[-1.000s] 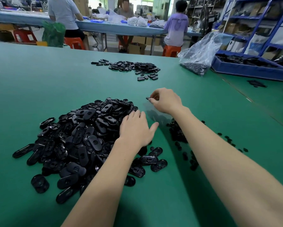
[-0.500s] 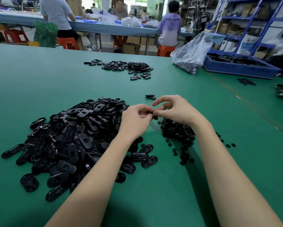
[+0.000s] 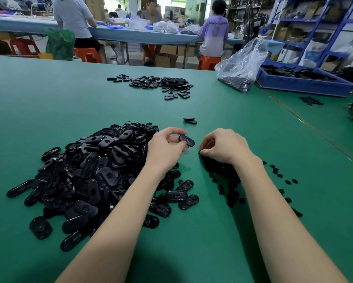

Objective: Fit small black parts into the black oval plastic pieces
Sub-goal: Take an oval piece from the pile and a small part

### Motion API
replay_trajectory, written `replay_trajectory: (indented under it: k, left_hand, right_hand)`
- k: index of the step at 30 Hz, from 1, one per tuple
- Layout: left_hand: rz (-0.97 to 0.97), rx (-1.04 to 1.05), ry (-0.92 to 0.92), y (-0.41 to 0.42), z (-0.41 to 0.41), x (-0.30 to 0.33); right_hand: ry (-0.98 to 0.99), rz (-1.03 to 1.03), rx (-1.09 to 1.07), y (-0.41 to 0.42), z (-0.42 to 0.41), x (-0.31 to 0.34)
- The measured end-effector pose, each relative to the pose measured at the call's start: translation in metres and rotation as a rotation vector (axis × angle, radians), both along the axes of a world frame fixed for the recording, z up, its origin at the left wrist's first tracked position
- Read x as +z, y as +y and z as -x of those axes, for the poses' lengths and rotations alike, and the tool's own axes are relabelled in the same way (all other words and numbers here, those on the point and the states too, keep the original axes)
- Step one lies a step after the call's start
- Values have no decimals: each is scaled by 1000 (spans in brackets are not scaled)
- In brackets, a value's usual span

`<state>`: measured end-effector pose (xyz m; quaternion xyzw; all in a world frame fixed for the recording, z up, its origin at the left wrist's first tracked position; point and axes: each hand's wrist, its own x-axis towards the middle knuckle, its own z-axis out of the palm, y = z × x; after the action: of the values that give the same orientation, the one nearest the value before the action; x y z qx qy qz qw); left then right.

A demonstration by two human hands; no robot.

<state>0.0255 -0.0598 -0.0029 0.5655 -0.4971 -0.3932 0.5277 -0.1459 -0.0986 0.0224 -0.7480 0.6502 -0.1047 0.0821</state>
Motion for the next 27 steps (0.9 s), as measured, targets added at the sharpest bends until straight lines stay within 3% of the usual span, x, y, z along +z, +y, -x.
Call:
replay_trajectory:
  k: [4,8,10,27]
  left_hand:
    - [-6,4,44,0,-1,0]
    - [14,23,32,-1,-2,1]
    - [23,28,20,-1,-2,2]
    - [28,10,75,-1,-3,2]
  right_hand:
    - [-124,20,1,1,0,1]
    - [-636,66,47,1,-2,7]
    - [-753,65,70,2,-5,8]
    - [-879,-129,42,5,-13,9]
